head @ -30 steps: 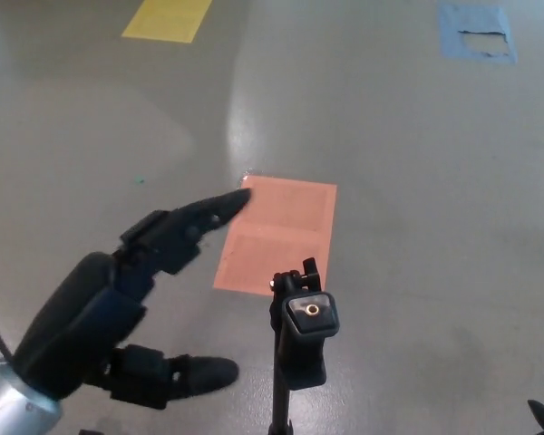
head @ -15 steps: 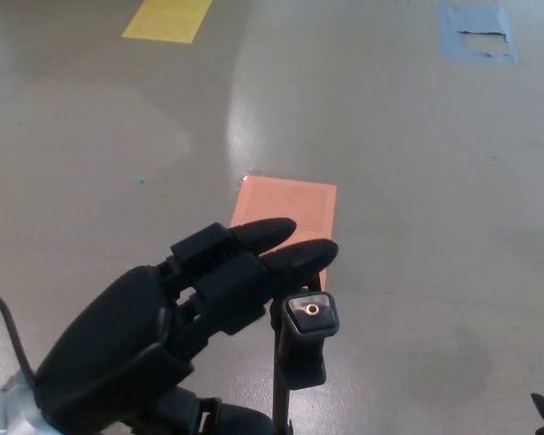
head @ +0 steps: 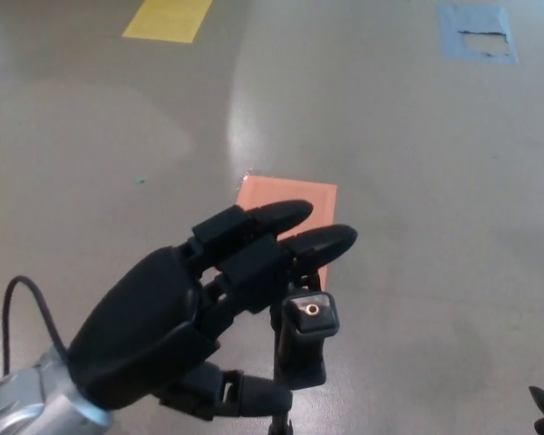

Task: The robot uses its left hand to grab the top of a phone stand kept on the floor and rotates it anti-clockwise

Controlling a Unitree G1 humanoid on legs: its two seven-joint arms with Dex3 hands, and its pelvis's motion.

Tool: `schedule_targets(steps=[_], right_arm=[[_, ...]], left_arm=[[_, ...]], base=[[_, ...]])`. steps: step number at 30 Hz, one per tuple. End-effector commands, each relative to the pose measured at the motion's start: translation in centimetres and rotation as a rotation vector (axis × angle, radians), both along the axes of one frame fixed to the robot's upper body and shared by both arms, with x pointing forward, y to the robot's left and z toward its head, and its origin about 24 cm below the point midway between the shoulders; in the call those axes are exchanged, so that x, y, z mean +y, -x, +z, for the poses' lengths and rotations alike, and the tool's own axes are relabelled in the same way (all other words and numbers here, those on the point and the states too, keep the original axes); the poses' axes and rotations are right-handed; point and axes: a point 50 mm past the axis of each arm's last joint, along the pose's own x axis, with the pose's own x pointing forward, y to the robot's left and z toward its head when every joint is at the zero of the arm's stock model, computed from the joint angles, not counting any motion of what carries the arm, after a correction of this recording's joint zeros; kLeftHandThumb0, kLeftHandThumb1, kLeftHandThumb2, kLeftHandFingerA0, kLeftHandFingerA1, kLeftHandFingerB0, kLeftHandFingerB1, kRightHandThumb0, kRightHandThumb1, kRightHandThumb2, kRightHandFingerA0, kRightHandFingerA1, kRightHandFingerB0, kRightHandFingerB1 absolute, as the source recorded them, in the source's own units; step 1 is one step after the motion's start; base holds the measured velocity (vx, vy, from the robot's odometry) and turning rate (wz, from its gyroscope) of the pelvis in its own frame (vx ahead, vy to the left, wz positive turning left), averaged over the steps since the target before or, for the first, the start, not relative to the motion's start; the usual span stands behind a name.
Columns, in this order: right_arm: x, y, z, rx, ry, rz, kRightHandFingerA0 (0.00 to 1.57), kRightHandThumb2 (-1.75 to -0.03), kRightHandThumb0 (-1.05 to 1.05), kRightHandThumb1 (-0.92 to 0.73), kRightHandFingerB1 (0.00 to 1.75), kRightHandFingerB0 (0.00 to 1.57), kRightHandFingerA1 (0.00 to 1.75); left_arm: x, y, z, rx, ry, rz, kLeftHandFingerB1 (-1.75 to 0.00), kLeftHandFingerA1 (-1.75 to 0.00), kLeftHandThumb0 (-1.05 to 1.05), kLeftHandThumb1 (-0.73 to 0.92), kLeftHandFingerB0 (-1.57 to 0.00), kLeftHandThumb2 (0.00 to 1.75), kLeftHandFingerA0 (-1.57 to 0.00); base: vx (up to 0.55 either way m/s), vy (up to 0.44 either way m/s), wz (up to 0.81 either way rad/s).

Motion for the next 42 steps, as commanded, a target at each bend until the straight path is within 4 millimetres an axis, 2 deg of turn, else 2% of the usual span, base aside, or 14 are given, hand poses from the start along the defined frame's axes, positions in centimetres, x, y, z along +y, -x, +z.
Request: schedule_targets(steps=[1,2,7,9,11,14,15,16,17,18,19,21,23,42], right_arm=[[-0.6,-0.3,0.6,-0.021,0.021,-0.003,0.71,-0.62,-0.44,-0.77,0.25,0.06,0.48],[-0.6,-0.3,0.6,-0.022,0.024,-0.002,0.68,-0.86,-0.51,-0.64,0.27,0.05,0.61],[-0.6,-0.4,0.7,-0.026,0.024,-0.014,0.72,-0.83,-0.51,-0.64,0.26,0.07,0.63],[-0.5,-0.5,0.7,-0.025,0.019,-0.015,0.75,-0.62,-0.45,-0.75,0.25,0.05,0.51],[-0.5,-0.5,0.7,-0.027,0.019,-0.008,0.74,-0.66,-0.44,-0.75,0.18,0.07,0.51],[-0.5,-0.5,0.8,-0.039,0.026,0.01,0.73,-0.66,-0.45,-0.75,0.18,0.07,0.53],[-0.5,-0.5,0.9,-0.041,0.029,0.012,0.74,-0.63,-0.47,-0.76,0.25,0.04,0.51],[-0.5,-0.5,0.9,-0.041,0.031,0.014,0.74,-0.63,-0.47,-0.76,0.25,0.04,0.51],[-0.5,-0.5,0.9,-0.044,0.033,0.016,0.73,-0.62,-0.46,-0.76,0.25,0.05,0.5],[-0.5,-0.6,0.9,-0.048,0.034,0.016,0.73,-0.62,-0.46,-0.76,0.25,0.05,0.5],[-0.5,-0.6,1.0,-0.054,0.03,0.015,0.69,-0.62,-0.45,-0.76,0.25,0.06,0.51],[-0.5,-0.6,1.0,-0.063,0.017,0.01,0.65,-0.84,-0.51,-0.64,0.25,0.06,0.63],[-0.5,-0.7,1.1,-0.06,0.012,0.005,0.71,-0.62,-0.47,-0.76,0.25,0.06,0.51],[-0.6,-1.0,1.3,-0.043,0.027,-0.001,0.7,-0.62,-0.44,-0.76,0.25,0.06,0.48]], left_arm=[[-1.0,-0.3,0.2,-0.088,-0.017,-0.01,-0.33,-0.33,-0.59,0.43,-0.03,0.73,-0.1],[-1.2,-0.4,0.2,-0.105,-0.022,-0.011,-0.33,-0.34,-0.61,0.45,-0.03,0.74,-0.11],[-2.2,-0.5,0.3,-0.135,-0.028,-0.03,-0.34,-0.35,-0.62,0.46,-0.06,0.71,-0.12],[-2.3,-0.5,0.2,-0.14,-0.026,-0.035,-0.36,-0.35,-0.62,0.48,-0.07,0.71,-0.11],[-2.5,-0.5,0.2,-0.144,-0.021,-0.041,-0.52,-0.46,-0.31,0.37,-0.08,0.92,0.0],[-2.8,-0.5,0.0,-0.149,-0.027,-0.046,-0.52,-0.46,-0.32,0.38,-0.08,0.92,0.0],[-2.9,-0.5,0.0,-0.151,-0.03,-0.047,-0.34,-0.37,-0.63,0.47,-0.05,0.73,-0.13],[-2.9,-0.5,-0.1,-0.152,-0.032,-0.047,-0.34,-0.37,-0.63,0.47,-0.05,0.73,-0.13],[-3.0,-0.5,-0.2,-0.153,-0.033,-0.046,-0.52,-0.46,-0.32,0.35,-0.08,0.91,0.0],[-3.1,-0.5,-0.2,-0.154,-0.032,-0.044,-0.52,-0.46,-0.32,0.35,-0.08,0.91,0.0],[-3.1,-0.5,-0.2,-0.154,-0.032,-0.046,-0.35,-0.37,-0.64,0.46,-0.06,0.73,-0.13],[-3.1,-0.5,-0.3,-0.155,-0.036,-0.049,-0.35,-0.37,-0.63,0.46,-0.05,0.73,-0.13],[-3.1,-0.5,-0.3,-0.156,-0.04,-0.048,-0.35,-0.37,-0.64,0.46,-0.07,0.73,-0.13],[-2.7,-2.1,-1.1,-0.14,-0.081,0.001,-0.37,-0.35,-0.62,0.48,-0.09,0.72,-0.12]], base=[[0.0,0.0,0.0],[0.0,0.0,0.0],[0.0,0.0,0.0],[0.0,0.0,0.0],[0.0,0.0,0.0],[0.0,0.0,0.0],[0.0,0.0,0.0],[0.0,0.0,0.0],[0.0,0.0,0.0],[0.0,0.0,0.0],[0.0,0.0,0.0],[0.0,0.0,0.0],[0.0,0.0,0.0],[0.0,0.0,0.0]])
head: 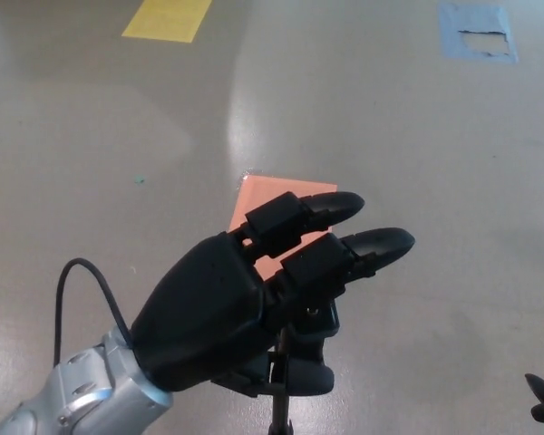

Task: The robot uses its left hand to grab the top of a phone stand kept on the floor and rotates it anti-clockwise

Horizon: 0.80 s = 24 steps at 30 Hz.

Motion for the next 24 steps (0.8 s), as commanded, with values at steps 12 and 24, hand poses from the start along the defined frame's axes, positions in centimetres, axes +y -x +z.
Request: schedule_targets(steps=[12,24], right_arm=[[-0.6,-0.6,0.9,-0.005,0.042,-0.002,0.7,-0.62,-0.44,-0.77,0.25,0.05,0.48],[-0.5,-1.0,1.3,-0.023,0.017,0.005,0.67,-0.66,-0.46,-0.76,0.18,0.08,0.5]], left_arm=[[-0.4,-1.8,-0.8,-0.046,-0.038,0.024,-0.51,-0.46,-0.3,0.38,-0.08,0.92,0.0],[-1.1,-1.7,-1.0,-0.036,0.005,-0.012,-0.39,-1.15,-0.19,0.8,-0.53,0.62,-0.65]], base=[[0.0,0.0,0.0],[0.0,0.0,0.0]])
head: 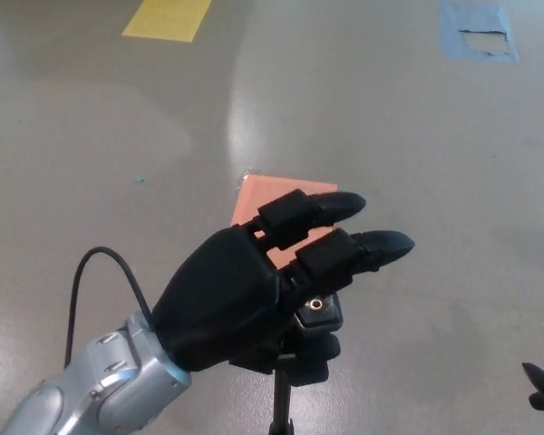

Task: The robot uses its left hand to grab the top of a phone stand kept on the floor and rotates it anti-clockwise

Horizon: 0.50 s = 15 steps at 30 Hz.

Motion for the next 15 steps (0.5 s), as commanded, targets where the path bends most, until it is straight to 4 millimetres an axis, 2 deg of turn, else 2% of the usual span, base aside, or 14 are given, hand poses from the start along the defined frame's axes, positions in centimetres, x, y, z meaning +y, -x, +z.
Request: schedule_targets(steps=[1,2,5,6,8,9,10,12,13,15], right_arm=[[-0.77,-0.21,0.66,-0.013,0.002,-0.008,0.67,-0.66,-0.46,-0.76,0.18,0.08,0.5],[-0.76,-0.26,0.69,-0.01,0.008,-0.008,0.69,-0.66,-0.46,-0.77,0.18,0.07,0.5],[-0.77,-0.33,0.77,-0.013,0.016,-0.005,0.69,-0.66,-0.47,-0.77,0.18,0.07,0.51],[-0.77,-0.37,0.81,-0.012,0.019,-0.005,0.68,-0.67,-0.48,-0.78,0.18,0.07,0.49],[-0.77,-0.43,0.85,-0.011,0.024,-0.006,0.68,-0.67,-0.48,-0.78,0.18,0.07,0.49],[-0.74,-0.52,0.93,-0.016,0.022,-0.005,0.69,-0.67,-0.49,-0.78,0.18,0.07,0.49],[-0.71,-0.58,0.99,-0.02,0.02,-0.003,0.7,-0.66,-0.5,-0.78,0.18,0.07,0.49],[-0.69,-0.6,1.02,-0.024,0.019,-0.002,0.7,-0.66,-0.5,-0.78,0.18,0.07,0.49],[-0.7,-0.64,1.06,-0.025,0.018,0.0,0.7,-0.67,-0.49,-0.78,0.18,0.07,0.49],[-0.69,-0.69,1.11,-0.026,0.015,-0.001,0.68,-0.67,-0.49,-0.79,0.18,0.07,0.49]], left_arm=[[-0.24,0.12,0.23,-0.019,0.051,-0.037,-0.39,-1.15,-0.19,0.8,-0.53,0.62,-0.65],[-0.27,0.1,0.17,-0.002,0.063,-0.041,-0.43,-1.15,-0.27,0.76,-0.7,0.62,-0.72],[-0.19,0.02,-0.14,0.105,0.092,-0.05,-0.44,-1.18,-0.28,0.76,-0.77,0.61,-0.66],[-0.09,-0.02,-0.25,0.14,0.107,-0.053,-0.48,-0.97,-0.27,0.81,-0.81,0.64,-0.71],[0.04,-0.07,-0.38,0.18,0.126,-0.059,-0.48,-0.97,-0.27,0.81,-0.81,0.64,-0.71],[0.13,-0.15,-0.33,0.206,0.126,-0.055,-0.51,-0.77,-0.29,0.84,-0.82,0.65,-0.79],[0.23,-0.23,-0.23,0.216,0.127,-0.057,-0.55,-0.66,-0.28,0.85,-0.83,0.64,-0.81],[0.31,-0.29,-0.13,0.214,0.129,-0.06,-0.55,-0.66,-0.28,0.85,-0.83,0.64,-0.81],[0.36,-0.38,-0.05,0.218,0.135,-0.068,-0.56,-0.75,-0.29,0.84,-0.83,0.64,-0.8],[0.39,-0.46,0.04,0.234,0.141,-0.077,-0.52,-0.81,-0.31,0.83,-0.82,0.64,-0.8]], base=[[0.0,0.0,0.0],[0.0,0.0,0.0],[0.0,0.0,0.0],[0.0,0.0,0.0],[0.0,0.0,0.0],[0.0,0.0,0.0],[0.0,0.0,0.0],[0.0,0.0,0.0],[0.0,0.0,0.0],[0.0,0.0,0.0]])
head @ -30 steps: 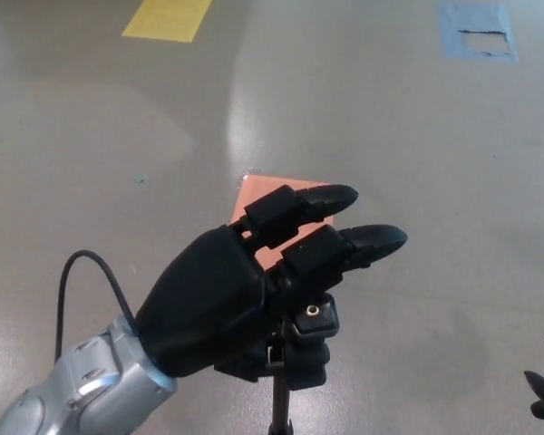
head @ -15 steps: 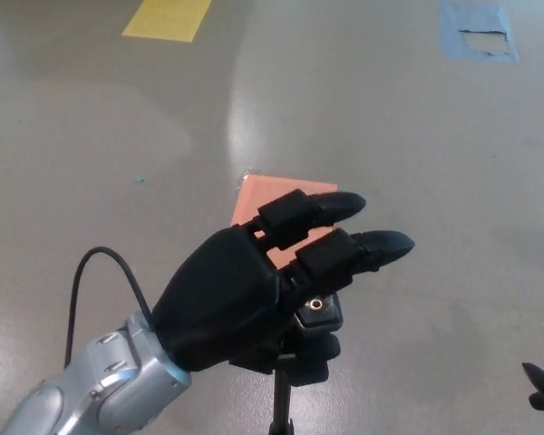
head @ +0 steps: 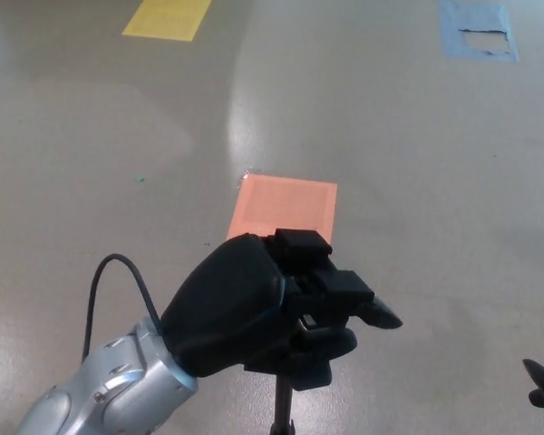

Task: The robot uses its left hand to grab the top of a phone stand kept on the floor and rotates it anti-clockwise

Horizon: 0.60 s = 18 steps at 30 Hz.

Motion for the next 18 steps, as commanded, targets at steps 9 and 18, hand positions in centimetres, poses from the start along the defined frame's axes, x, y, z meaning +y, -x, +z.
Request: schedule_targets(steps=[9,18], right_arm=[[-0.6,-1.0,1.3,-0.028,0.018,-0.007,0.7,-0.67,-0.51,-0.8,0.18,0.07,0.49],[-0.6,-1.4,1.7,-0.032,0.024,-0.007,0.7,-0.67,-0.48,-0.8,0.17,0.06,0.49]], left_arm=[[0.8,-1.0,0.4,0.403,0.191,-0.051,-0.47,-0.66,-0.38,0.73,-0.88,0.63,-1.04],[1.1,-2.3,0.2,0.779,0.357,-0.08,-0.64,-0.66,-0.39,0.55,-0.84,0.87,-0.89]], base=[[0.0,0.0,0.0],[0.0,0.0,0.0]])
